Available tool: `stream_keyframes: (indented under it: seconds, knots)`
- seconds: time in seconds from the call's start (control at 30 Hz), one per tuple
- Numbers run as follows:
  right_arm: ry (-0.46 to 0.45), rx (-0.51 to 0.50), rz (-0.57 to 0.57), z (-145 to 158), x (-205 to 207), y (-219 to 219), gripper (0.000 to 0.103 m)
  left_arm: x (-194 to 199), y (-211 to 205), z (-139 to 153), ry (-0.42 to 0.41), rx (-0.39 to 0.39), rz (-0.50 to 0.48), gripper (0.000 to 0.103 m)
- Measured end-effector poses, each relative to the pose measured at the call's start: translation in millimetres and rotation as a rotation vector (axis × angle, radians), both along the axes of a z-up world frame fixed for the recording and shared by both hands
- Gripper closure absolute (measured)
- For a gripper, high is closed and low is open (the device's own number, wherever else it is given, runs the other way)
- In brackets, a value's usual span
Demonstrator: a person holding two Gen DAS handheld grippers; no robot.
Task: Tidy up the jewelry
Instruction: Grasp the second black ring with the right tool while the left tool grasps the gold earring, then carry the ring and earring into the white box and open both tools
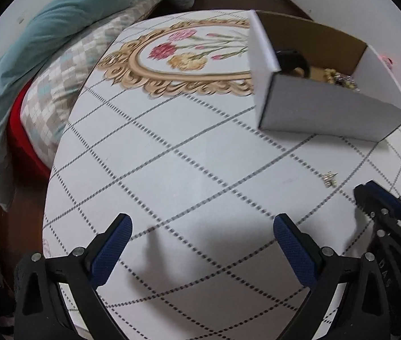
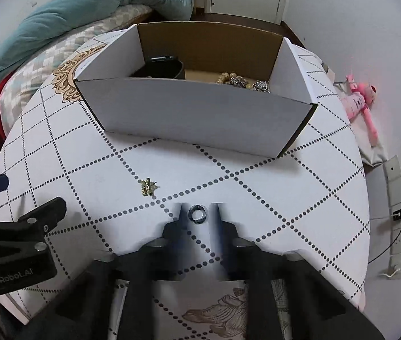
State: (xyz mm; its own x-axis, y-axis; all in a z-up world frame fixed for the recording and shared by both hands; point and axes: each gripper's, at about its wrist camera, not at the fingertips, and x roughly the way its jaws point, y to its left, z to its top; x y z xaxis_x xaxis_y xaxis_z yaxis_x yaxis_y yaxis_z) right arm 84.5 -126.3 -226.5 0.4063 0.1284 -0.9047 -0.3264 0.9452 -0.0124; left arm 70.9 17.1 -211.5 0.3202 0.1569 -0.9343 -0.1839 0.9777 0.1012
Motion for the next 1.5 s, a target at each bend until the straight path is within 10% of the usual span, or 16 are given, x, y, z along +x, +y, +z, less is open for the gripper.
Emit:
stream_keyframes:
  seconds: [0.43, 0.53, 0.6, 0.67, 1.5]
  knots:
    - [0.049, 0.057, -0.215, 8, 11, -86, 0.090, 24, -71, -6, -0.035, -0.058, -0.168, 0.017]
    - [0.054, 0.051, -0.232, 7, 9, -96, 0.090, 27, -83, -8, -0.049, -0.064, -0.209, 0.048]
    - [0.056, 0.050, -0.239, 6, 8, -99, 0.090, 26, -89, -5, -0.063, -0.078, -0.237, 0.088]
    - [0.056, 0.049, -0.243, 6, 9, -102, 0.090, 26, -97, -4, -0.059, -0.065, -0.258, 0.095]
    - [-0.016, 0.152, -0.211, 57, 10, -90, 0.090, 10, -25, 45, -0.141, -0.258, -0.114, 0.101]
